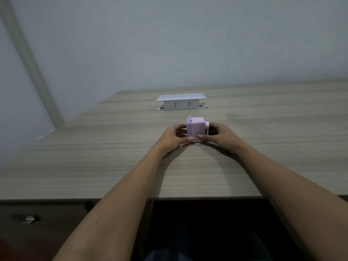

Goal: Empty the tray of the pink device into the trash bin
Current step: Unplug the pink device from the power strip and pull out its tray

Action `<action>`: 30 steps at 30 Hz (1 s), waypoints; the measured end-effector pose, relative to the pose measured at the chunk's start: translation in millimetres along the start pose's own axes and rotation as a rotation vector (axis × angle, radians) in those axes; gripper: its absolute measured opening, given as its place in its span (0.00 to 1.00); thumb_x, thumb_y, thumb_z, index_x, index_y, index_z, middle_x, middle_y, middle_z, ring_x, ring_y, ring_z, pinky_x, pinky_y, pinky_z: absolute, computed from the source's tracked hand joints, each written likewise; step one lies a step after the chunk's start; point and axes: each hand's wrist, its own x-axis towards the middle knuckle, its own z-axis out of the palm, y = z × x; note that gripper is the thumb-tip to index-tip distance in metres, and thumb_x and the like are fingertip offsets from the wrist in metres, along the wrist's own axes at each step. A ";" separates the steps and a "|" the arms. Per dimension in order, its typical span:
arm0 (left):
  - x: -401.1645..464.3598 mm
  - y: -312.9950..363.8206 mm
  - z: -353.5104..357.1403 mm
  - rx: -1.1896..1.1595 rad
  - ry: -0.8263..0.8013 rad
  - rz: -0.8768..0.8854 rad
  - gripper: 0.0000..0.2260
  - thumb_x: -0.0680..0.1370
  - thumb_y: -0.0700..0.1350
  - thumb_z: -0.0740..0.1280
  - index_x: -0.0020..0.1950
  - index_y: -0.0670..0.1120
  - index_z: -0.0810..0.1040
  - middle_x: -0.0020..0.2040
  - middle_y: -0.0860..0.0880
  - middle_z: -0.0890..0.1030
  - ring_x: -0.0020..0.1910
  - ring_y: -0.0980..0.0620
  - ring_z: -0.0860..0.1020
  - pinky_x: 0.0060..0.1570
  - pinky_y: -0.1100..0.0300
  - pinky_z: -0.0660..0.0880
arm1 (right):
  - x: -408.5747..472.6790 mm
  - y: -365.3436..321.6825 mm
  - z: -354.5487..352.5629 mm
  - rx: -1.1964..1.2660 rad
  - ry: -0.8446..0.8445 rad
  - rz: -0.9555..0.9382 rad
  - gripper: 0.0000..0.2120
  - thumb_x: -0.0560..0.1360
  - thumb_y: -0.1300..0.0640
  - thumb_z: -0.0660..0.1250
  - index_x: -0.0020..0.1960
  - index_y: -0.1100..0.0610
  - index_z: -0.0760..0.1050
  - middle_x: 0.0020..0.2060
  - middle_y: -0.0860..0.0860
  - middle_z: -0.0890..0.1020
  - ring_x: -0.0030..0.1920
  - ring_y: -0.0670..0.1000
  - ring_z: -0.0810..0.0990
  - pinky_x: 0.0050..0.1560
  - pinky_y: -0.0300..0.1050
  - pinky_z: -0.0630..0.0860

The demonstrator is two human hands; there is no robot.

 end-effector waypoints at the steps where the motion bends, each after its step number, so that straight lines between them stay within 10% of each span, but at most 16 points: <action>1: -0.1 -0.5 -0.8 0.008 -0.001 0.008 0.27 0.75 0.33 0.74 0.73 0.37 0.72 0.64 0.38 0.82 0.55 0.47 0.82 0.49 0.68 0.81 | 0.2 0.4 -0.2 -0.014 0.003 -0.007 0.22 0.71 0.62 0.78 0.64 0.63 0.80 0.55 0.57 0.86 0.58 0.59 0.85 0.62 0.56 0.80; 9: 1.2 -8.6 -4.0 0.023 0.036 0.000 0.28 0.74 0.36 0.76 0.73 0.36 0.73 0.65 0.38 0.81 0.61 0.41 0.82 0.61 0.55 0.80 | 0.6 1.9 1.2 -0.057 -0.002 -0.026 0.22 0.72 0.61 0.77 0.64 0.63 0.79 0.56 0.58 0.86 0.58 0.59 0.85 0.63 0.61 0.78; 22: -6.1 -22.7 -24.3 -0.038 0.136 -0.064 0.32 0.72 0.34 0.77 0.74 0.37 0.71 0.66 0.38 0.80 0.58 0.49 0.80 0.52 0.67 0.79 | -7.7 -2.5 3.2 -0.031 0.016 -0.003 0.22 0.72 0.59 0.78 0.64 0.62 0.80 0.56 0.57 0.86 0.59 0.57 0.85 0.64 0.57 0.79; 30: -18.0 -25.3 -58.5 -0.008 0.180 -0.104 0.34 0.72 0.37 0.78 0.75 0.38 0.70 0.66 0.39 0.80 0.64 0.43 0.81 0.64 0.54 0.78 | -2.8 -15.6 -13.5 -0.047 0.054 0.003 0.40 0.67 0.50 0.81 0.75 0.60 0.71 0.69 0.54 0.78 0.68 0.51 0.77 0.70 0.50 0.73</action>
